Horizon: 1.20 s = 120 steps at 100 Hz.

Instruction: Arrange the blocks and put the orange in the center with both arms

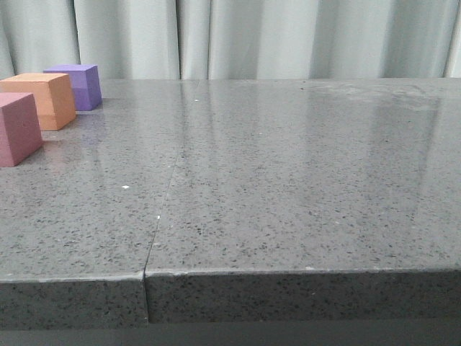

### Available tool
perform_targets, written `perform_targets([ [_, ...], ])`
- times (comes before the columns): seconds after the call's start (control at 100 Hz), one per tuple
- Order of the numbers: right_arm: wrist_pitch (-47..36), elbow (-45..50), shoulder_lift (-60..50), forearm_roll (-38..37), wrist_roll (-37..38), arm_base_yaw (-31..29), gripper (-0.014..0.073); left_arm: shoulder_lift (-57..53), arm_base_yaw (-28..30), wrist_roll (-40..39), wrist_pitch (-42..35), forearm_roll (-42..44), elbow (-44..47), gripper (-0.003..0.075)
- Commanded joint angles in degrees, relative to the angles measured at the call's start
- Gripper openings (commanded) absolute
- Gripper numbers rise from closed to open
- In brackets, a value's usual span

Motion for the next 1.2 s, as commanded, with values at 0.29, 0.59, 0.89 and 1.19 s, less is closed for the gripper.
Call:
perform_targets([
  [0.29,-4.1,-1.4,0.5,-1.2,-0.7,-0.1,-0.0067,-1.6,0.1,-0.1,-4.5,0.0,2.3,-0.002],
  [0.59,-5.9,-1.2,0.5,-1.5,-0.7,-0.1,-0.0067,-1.6,0.1,-0.1,-4.5,0.0,2.3,-0.002],
  [0.89,-26.3,7.4,0.5,-1.1,-0.7,-4.2,-0.0067,-1.6,0.1,-0.1,-4.5,0.0,2.3,-0.002],
  [1.19,-34.6,16.7,-4.9,3.7,-5.4,-7.6,-0.0067,-1.6,0.1,-0.1,-4.5,0.0,2.3,-0.002],
])
